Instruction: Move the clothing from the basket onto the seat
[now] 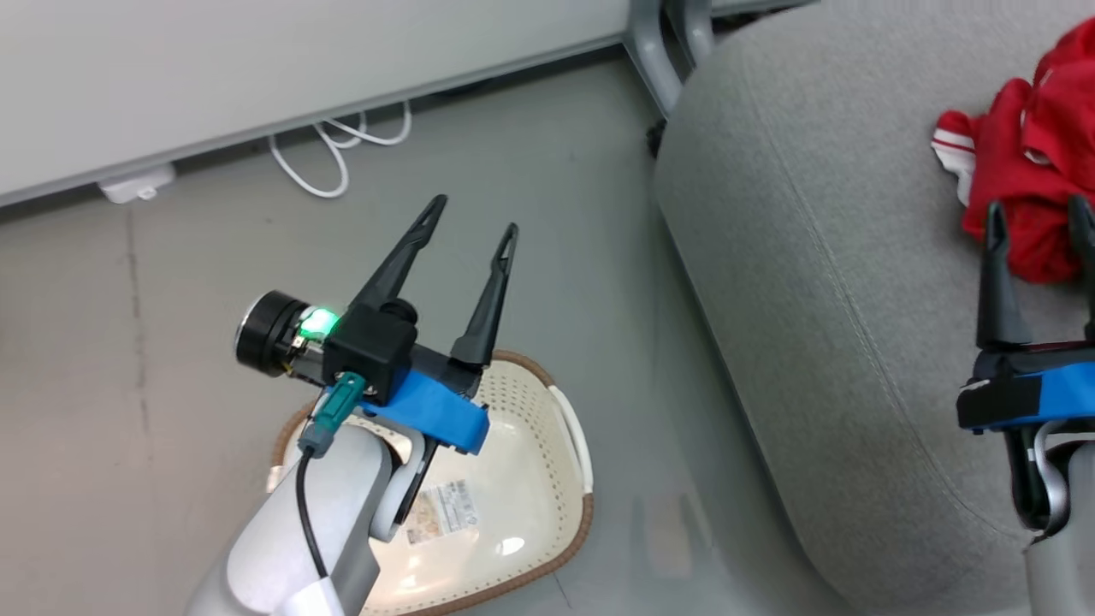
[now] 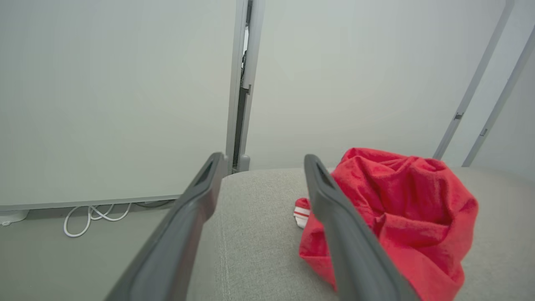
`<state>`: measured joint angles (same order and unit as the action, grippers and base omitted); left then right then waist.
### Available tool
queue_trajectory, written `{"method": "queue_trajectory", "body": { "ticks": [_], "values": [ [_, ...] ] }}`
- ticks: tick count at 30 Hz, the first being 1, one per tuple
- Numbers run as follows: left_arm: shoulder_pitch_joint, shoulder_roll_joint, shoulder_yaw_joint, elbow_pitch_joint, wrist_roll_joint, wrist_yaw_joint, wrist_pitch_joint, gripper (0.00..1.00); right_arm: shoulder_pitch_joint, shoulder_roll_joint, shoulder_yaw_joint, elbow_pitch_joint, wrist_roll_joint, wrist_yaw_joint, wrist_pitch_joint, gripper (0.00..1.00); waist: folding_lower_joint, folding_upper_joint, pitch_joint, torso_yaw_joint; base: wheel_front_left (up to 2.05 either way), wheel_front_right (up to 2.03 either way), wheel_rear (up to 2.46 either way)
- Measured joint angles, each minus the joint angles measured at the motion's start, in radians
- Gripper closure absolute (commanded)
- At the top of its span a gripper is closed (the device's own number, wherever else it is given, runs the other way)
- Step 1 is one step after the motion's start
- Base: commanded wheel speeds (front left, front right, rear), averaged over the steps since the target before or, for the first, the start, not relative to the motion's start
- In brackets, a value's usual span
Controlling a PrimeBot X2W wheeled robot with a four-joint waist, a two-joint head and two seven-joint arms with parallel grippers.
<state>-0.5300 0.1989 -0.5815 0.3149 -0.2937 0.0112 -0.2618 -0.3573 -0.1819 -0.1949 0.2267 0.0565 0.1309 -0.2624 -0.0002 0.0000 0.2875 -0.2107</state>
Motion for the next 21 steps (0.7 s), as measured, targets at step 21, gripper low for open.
{"method": "queue_trajectory", "body": {
  "ticks": [21],
  "values": [
    [0.248, -0.092, 0.384, -0.06, 0.133, -0.043, 0.0, 0.0, 0.065, 0.053, 0.151, 0.035, 0.009, 0.0, 0.0, 0.0, 0.0, 0.0, -0.212, 0.209, 0.0, 0.0, 0.0]
  ]
}}
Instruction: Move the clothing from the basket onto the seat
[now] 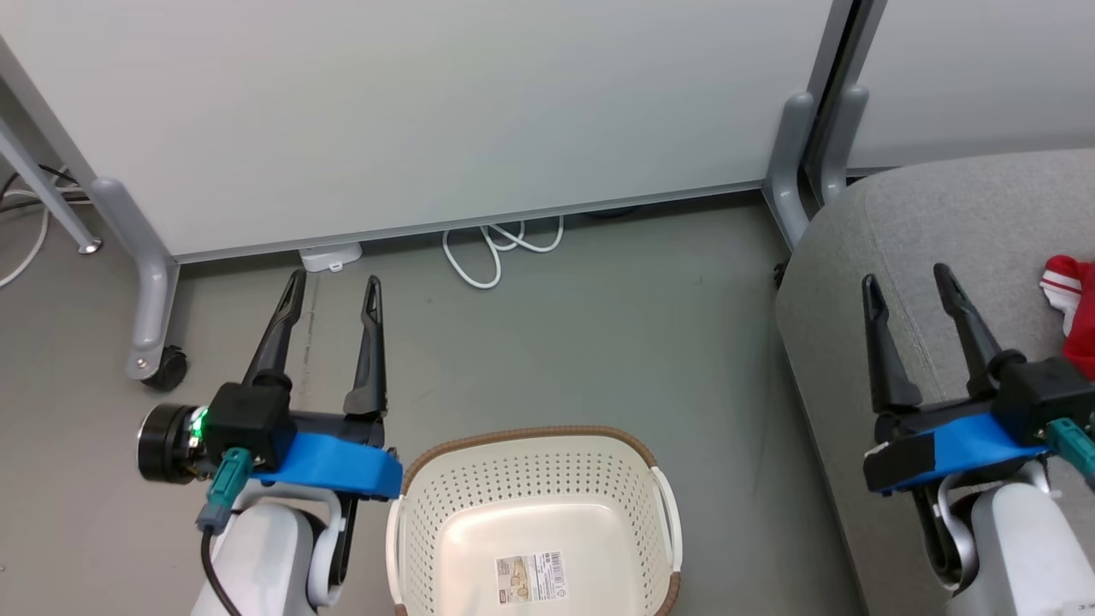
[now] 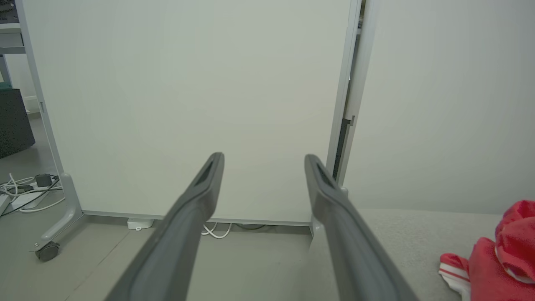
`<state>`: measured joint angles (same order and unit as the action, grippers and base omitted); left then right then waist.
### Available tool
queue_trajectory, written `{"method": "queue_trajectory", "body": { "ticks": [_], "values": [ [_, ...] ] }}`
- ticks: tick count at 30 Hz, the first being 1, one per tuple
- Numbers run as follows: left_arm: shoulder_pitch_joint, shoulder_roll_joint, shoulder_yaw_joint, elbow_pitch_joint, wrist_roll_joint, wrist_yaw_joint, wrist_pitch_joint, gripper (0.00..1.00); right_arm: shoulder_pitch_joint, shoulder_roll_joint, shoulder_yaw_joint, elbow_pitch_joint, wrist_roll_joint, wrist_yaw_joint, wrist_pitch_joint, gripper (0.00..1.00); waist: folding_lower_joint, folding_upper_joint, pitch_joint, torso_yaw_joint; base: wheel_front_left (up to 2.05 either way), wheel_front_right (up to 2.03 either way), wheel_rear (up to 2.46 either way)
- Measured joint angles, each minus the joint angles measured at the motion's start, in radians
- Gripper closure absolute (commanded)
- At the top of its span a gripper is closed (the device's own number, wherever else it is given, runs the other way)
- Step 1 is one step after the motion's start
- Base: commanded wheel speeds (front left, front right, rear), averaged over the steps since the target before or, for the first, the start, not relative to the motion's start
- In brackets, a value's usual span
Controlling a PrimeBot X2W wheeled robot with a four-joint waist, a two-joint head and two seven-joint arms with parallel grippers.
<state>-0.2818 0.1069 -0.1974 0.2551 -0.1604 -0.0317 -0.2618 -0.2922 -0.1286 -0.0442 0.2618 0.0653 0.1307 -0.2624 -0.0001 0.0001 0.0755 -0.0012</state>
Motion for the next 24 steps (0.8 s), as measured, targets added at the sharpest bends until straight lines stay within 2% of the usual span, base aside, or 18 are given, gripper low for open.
{"method": "queue_trajectory", "body": {
  "ticks": [12, 24],
  "values": [
    [0.121, -0.038, 0.118, -0.057, 0.048, -0.038, 0.0, 0.0, 0.082, 0.038, 0.008, 0.012, 0.025, 0.0, 0.0, 0.0, 0.0, 0.0, -0.046, 0.027, 0.0, 0.0, 0.0],
    [0.179, -0.053, 0.158, -0.056, 0.056, -0.063, 0.0, 0.0, 0.145, 0.057, -0.023, 0.023, 0.045, 0.0, 0.0, 0.0, 0.0001, 0.0, -0.06, 0.039, 0.0, 0.0, 0.0]
  ]
}}
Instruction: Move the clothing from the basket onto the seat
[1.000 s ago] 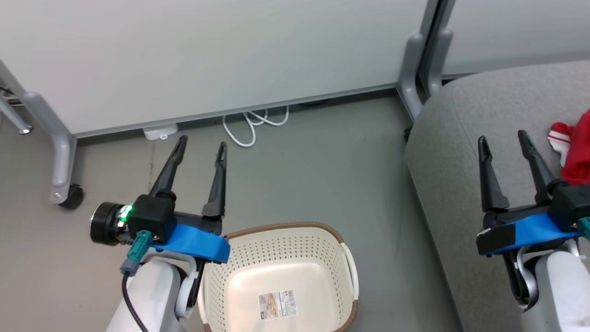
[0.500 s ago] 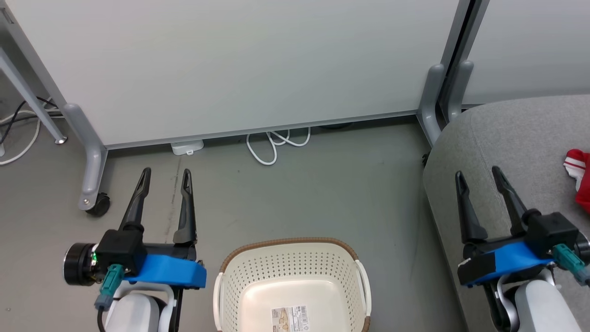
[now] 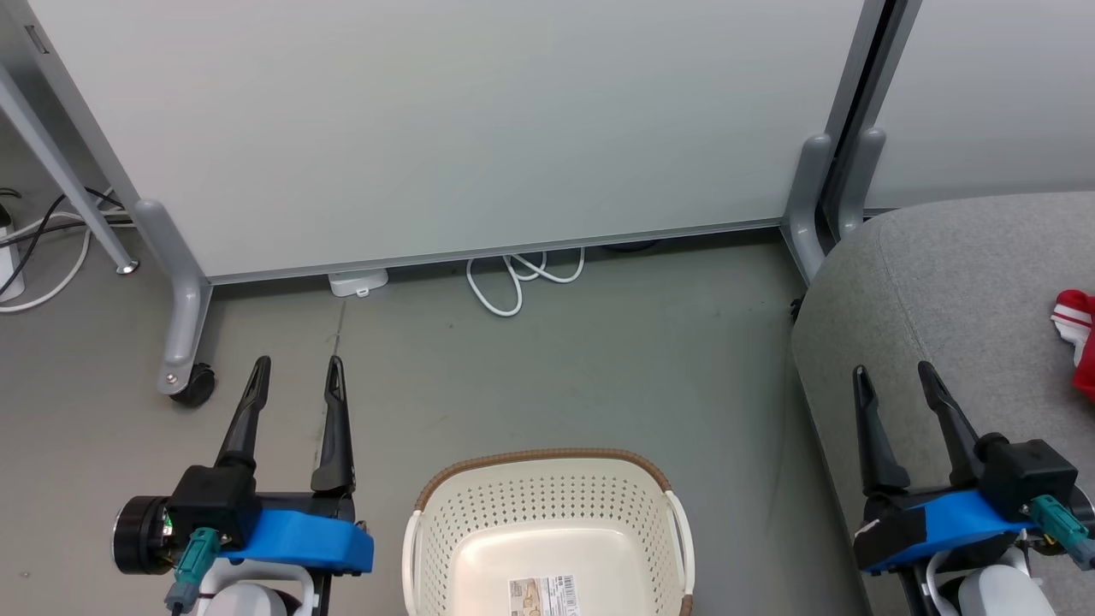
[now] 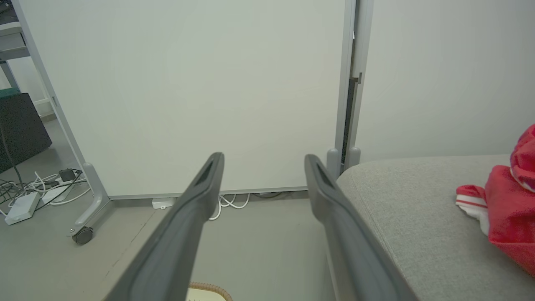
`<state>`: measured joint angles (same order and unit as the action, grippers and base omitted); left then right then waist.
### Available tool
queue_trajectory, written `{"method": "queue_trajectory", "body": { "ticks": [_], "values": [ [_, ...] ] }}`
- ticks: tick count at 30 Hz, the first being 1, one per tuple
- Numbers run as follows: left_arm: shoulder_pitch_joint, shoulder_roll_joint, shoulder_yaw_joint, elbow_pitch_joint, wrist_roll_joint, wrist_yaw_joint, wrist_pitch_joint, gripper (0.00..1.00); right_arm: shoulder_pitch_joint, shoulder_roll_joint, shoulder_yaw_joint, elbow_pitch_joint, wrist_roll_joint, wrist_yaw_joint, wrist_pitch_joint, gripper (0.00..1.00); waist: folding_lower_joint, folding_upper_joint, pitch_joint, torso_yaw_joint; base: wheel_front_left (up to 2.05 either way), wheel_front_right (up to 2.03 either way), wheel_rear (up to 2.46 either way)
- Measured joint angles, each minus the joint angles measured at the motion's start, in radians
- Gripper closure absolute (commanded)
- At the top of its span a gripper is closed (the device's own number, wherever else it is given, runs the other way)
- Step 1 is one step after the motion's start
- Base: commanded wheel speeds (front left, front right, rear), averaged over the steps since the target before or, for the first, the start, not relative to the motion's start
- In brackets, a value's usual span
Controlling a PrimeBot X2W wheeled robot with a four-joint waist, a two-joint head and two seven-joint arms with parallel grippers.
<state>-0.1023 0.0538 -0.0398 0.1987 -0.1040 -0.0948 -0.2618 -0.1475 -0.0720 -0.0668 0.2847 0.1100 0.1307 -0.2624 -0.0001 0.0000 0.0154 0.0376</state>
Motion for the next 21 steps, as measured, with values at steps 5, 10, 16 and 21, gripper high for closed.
{"method": "queue_trajectory", "body": {
  "ticks": [5, 10, 16, 21],
  "values": [
    [0.009, -0.002, 0.0, 0.013, -0.007, -0.004, 0.0, 0.0, 0.013, 0.007, -0.006, 0.003, 0.004, 0.0, 0.0, 0.0, 0.0, 0.0, 0.0, 0.006, 0.0, 0.0, 0.0],
    [0.013, -0.002, -0.005, 0.021, -0.018, -0.004, 0.0, 0.0, 0.019, 0.012, -0.007, 0.009, 0.008, 0.0, 0.0, 0.0, 0.0, 0.0, 0.0, 0.009, 0.0, 0.0, 0.0],
    [0.014, -0.002, -0.009, 0.027, -0.025, -0.003, 0.0, 0.0, 0.023, 0.016, -0.005, 0.011, 0.009, 0.0, 0.0, 0.0, 0.0, 0.0, 0.0, 0.01, 0.0, 0.0, 0.0],
    [0.014, -0.002, -0.015, 0.032, -0.027, -0.003, 0.0, 0.0, 0.023, 0.017, -0.004, 0.011, 0.009, 0.0, 0.0, 0.0, 0.0001, 0.0, 0.001, 0.012, 0.0, 0.0, 0.0]
  ]
}}
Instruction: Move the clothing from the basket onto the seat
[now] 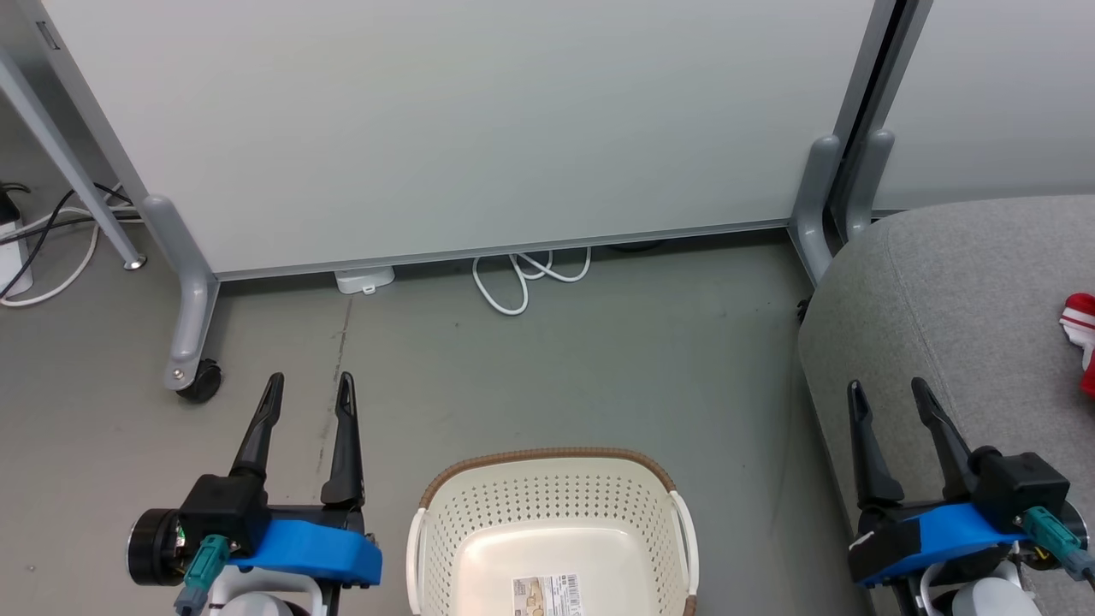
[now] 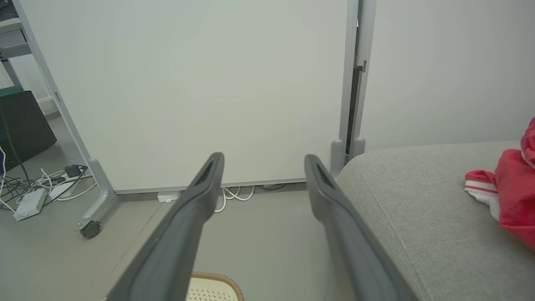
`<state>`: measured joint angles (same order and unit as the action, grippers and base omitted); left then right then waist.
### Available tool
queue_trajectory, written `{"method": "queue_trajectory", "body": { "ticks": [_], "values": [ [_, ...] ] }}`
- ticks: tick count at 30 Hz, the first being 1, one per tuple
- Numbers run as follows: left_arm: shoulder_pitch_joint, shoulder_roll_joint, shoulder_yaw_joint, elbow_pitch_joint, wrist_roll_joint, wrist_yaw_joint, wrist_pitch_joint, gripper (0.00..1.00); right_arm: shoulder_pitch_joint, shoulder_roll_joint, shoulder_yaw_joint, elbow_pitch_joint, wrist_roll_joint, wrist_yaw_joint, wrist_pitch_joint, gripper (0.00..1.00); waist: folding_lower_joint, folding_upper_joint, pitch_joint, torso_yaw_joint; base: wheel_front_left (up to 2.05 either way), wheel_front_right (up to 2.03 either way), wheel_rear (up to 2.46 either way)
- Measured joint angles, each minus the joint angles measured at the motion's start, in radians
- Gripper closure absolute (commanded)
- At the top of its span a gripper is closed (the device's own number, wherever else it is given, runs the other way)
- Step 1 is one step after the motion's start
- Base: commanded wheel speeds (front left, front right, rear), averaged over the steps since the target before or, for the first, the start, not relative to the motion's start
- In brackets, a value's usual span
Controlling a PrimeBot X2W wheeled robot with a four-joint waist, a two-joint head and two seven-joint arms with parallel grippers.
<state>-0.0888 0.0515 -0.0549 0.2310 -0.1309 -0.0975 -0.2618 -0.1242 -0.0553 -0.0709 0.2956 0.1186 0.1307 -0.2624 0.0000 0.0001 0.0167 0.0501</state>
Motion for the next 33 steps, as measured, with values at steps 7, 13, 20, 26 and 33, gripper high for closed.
{"method": "queue_trajectory", "body": {
  "ticks": [7, 13, 20, 26, 33],
  "values": [
    [0.04, -0.001, 0.0, 0.05, -0.009, 0.002, 0.01, 1.0, 0.019, 0.005, -0.001, 0.053, 0.004, 0.0, 0.011, 1.0, 0.0, 0.0, 0.001, 0.0, 0.0, 0.0, 0.0],
    [0.043, -0.001, 0.012, 0.056, -0.123, 0.0, 0.043, 1.0, 0.021, 0.006, -0.009, 0.057, 0.12, 0.0, 0.046, 1.0, 0.0001, 0.0, 0.0, -0.002, 0.0, 0.0, 0.0],
    [0.042, -0.001, 0.024, 0.052, -0.257, -0.001, 0.073, 1.0, 0.021, 0.006, -0.01, 0.043, 0.254, 0.0, 0.077, 1.0, 0.0001, 0.0, -0.001, -0.005, 0.0, 0.0, 0.0],
    [0.041, -0.001, 0.039, 0.048, -0.361, -0.002, 0.097, 1.0, 0.022, 0.006, -0.011, 0.035, 0.362, 0.0, 0.099, 1.0, 0.0, 0.0, -0.002, -0.007, 0.0, 0.0, 0.0],
    [0.04, -0.001, 0.048, 0.045, -0.476, -0.007, 0.127, 1.0, 0.022, 0.006, -0.013, 0.025, 0.478, 0.0, 0.127, 1.0, 0.0, 0.0, -0.002, -0.01, 0.0, 0.0, 0.0]
  ]
}}
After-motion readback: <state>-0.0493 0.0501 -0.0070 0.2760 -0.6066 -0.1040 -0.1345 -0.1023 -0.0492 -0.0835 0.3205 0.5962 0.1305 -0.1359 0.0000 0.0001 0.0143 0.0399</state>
